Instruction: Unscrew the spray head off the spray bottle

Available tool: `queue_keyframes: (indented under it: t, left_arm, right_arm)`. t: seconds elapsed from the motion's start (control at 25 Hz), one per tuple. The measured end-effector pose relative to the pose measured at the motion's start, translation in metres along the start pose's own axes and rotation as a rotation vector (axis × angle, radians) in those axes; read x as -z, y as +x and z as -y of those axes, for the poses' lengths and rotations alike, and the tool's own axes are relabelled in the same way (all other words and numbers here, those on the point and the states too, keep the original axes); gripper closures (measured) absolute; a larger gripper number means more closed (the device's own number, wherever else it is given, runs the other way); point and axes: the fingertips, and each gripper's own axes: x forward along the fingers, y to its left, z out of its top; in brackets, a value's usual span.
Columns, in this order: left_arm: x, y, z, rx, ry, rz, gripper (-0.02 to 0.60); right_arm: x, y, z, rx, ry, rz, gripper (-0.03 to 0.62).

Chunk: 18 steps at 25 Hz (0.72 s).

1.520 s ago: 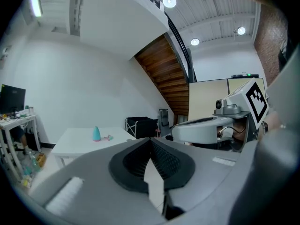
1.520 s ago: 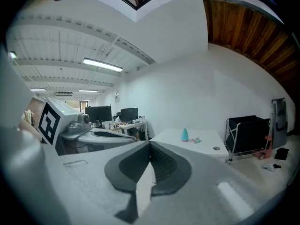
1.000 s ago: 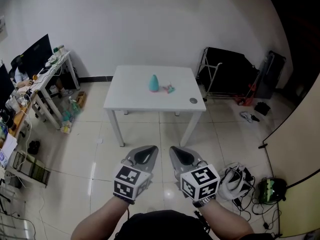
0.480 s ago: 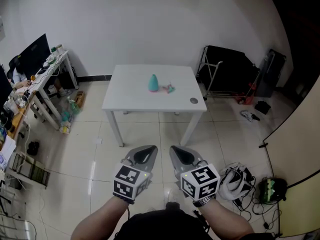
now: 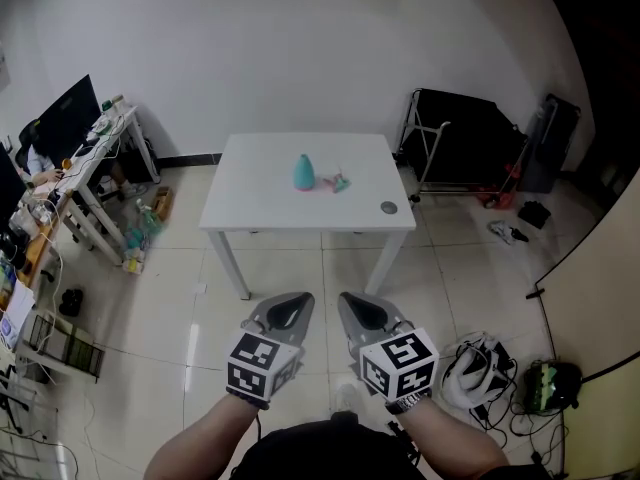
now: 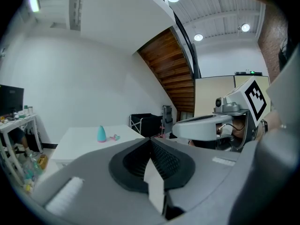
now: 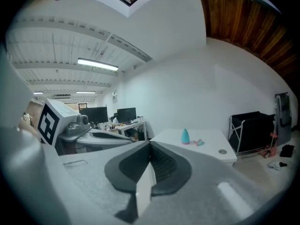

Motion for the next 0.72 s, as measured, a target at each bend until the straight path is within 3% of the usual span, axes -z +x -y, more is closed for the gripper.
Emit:
queue_keyframes:
  t: [0.72]
  left_arm:
    - [-0.015,0.091,-0.01,-0.052,-0.014,-0.039,0.566]
  right_arm:
    - [-0.007,0.036,0.087,-0.064,0.022,-0.018,0.603]
